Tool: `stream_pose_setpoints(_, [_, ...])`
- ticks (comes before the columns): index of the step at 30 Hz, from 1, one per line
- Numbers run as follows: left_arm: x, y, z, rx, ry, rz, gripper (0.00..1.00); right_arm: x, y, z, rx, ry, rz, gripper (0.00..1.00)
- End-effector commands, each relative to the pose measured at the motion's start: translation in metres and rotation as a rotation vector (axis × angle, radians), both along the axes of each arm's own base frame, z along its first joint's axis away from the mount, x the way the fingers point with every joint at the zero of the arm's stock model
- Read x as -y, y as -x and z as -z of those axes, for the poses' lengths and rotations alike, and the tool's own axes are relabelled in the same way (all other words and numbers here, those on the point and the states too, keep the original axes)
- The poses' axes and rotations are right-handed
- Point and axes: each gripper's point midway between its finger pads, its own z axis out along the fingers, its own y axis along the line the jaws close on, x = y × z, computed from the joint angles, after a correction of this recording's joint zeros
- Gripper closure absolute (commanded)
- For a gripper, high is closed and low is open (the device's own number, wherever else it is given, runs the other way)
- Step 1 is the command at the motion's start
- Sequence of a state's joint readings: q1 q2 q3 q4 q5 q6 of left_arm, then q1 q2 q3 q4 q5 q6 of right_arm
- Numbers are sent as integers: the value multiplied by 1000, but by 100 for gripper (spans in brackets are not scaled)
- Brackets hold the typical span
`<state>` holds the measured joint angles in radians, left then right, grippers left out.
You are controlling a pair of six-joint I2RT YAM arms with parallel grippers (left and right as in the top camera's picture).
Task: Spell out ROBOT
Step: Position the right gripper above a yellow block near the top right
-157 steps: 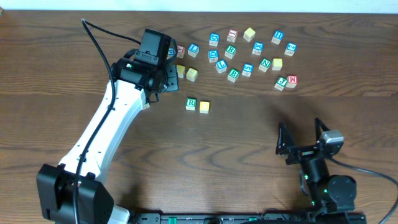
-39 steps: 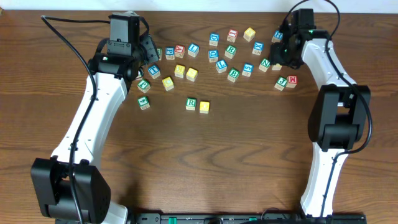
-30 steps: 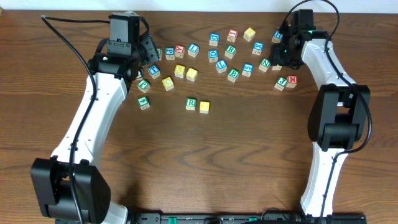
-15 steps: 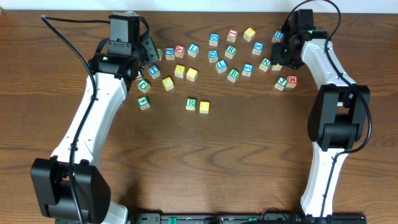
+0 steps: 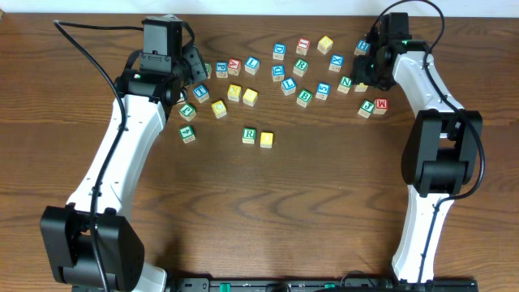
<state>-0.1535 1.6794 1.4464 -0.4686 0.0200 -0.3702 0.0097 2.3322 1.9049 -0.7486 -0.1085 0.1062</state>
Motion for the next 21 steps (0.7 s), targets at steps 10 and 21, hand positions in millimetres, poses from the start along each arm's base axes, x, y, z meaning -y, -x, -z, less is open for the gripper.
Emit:
stream_pose_setpoints(10, [-2, -1, -5, 10, 0, -13, 51, -3, -1, 9, -6, -30, 10, 39])
stream_pose_setpoints(21, [-2, -1, -5, 10, 0, -13, 51, 8, -9, 5, 18, -50, 103, 41])
